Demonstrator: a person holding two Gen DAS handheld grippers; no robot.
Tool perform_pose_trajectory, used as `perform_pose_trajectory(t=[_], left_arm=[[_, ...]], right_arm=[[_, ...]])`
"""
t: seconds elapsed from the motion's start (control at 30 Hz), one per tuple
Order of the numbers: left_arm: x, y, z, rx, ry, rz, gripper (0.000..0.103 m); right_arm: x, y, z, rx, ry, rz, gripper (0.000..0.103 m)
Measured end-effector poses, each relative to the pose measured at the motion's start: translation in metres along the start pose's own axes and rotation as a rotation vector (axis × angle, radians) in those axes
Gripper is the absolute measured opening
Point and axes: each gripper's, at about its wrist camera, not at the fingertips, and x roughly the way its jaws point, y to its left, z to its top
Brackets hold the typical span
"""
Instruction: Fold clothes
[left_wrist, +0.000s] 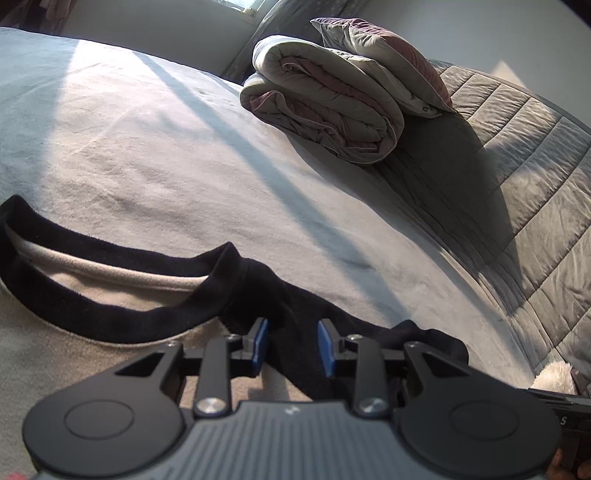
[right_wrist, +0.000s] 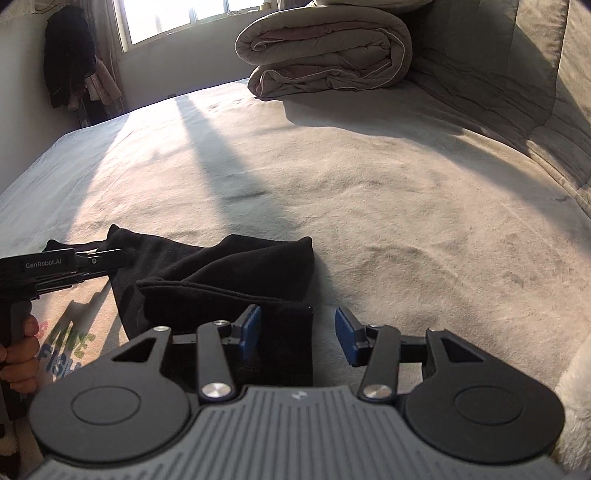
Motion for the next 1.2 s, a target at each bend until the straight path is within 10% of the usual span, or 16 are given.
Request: perform_pose_trajectory(t=[0.1, 0.2, 0.63, 1.0, 1.2], left_arm=[[0.0, -0.001, 0.0, 0.001, 0.0, 0.001, 0.031], [0.0, -0.001, 0.0, 0.0, 0.0, 0.001, 0.031], [0.001, 0.0, 0.0, -0.003, 0.0, 0.0, 0.031], [0.001, 0.001, 0.0, -0.003, 0.0, -0.002, 0.031], [0.001, 0.001, 0.0, -0.001, 0.001, -0.001, 0.031]], right_arm=[[0.006, -0.002, 0.0, 0.034, 0.019, 0.031, 0.018], [-0.004, -0.003, 0.007, 0.009, -0.022, -0.013, 0.012], [-0.048, -0.052, 0.075, -0.163, -0.286, -0.514, 0.01], [-0.045, -0.103, 0.08, -0.019, -0.508, -0.515, 0.01], [-0.05, -0.119, 0.053, 0.012, -0.364, -0.596, 0.01]])
